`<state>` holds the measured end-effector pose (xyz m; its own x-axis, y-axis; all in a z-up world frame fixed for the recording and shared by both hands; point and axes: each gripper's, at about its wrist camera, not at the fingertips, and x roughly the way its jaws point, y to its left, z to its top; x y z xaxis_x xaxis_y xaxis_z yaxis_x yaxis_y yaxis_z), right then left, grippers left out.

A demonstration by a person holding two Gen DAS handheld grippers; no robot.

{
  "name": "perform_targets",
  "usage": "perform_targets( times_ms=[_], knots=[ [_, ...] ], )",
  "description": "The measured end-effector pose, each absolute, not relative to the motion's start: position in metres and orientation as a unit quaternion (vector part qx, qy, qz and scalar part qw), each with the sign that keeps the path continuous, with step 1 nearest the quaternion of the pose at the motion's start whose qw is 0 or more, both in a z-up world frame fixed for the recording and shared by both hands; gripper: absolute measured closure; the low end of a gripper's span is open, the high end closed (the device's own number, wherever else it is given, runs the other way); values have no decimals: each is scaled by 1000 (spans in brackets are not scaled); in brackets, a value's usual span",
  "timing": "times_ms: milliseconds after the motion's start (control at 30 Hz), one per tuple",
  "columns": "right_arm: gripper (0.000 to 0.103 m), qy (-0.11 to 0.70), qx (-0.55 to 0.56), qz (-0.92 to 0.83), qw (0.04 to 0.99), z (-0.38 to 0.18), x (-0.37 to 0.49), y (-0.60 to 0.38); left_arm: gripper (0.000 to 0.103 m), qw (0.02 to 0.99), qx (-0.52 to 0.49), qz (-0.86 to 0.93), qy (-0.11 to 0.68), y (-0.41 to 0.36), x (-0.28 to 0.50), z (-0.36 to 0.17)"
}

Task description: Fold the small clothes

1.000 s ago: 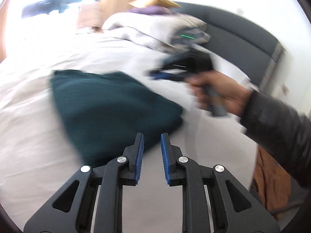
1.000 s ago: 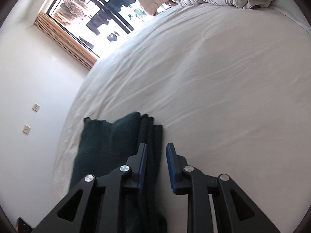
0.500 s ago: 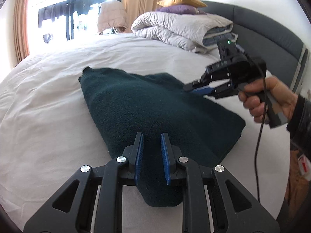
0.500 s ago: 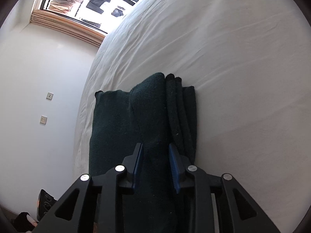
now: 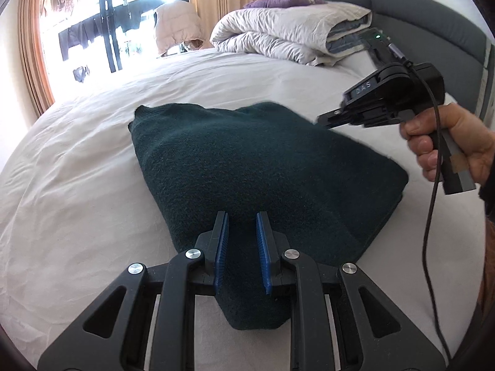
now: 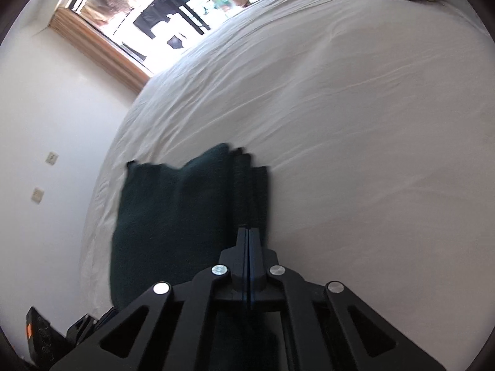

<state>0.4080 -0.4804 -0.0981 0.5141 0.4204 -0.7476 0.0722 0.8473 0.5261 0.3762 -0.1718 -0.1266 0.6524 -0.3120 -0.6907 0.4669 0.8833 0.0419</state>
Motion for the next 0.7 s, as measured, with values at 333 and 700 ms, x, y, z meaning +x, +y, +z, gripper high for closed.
perform_targets(
  times_ms=[333,700],
  knots=[
    [94,397,296,182,849,-48,393,-470,85,916,53,-230,324,-156,368,-105],
    [52,437,342,195,809,-61,452,-438,85,910,72,-218,344,-168,427,-103]
  ],
)
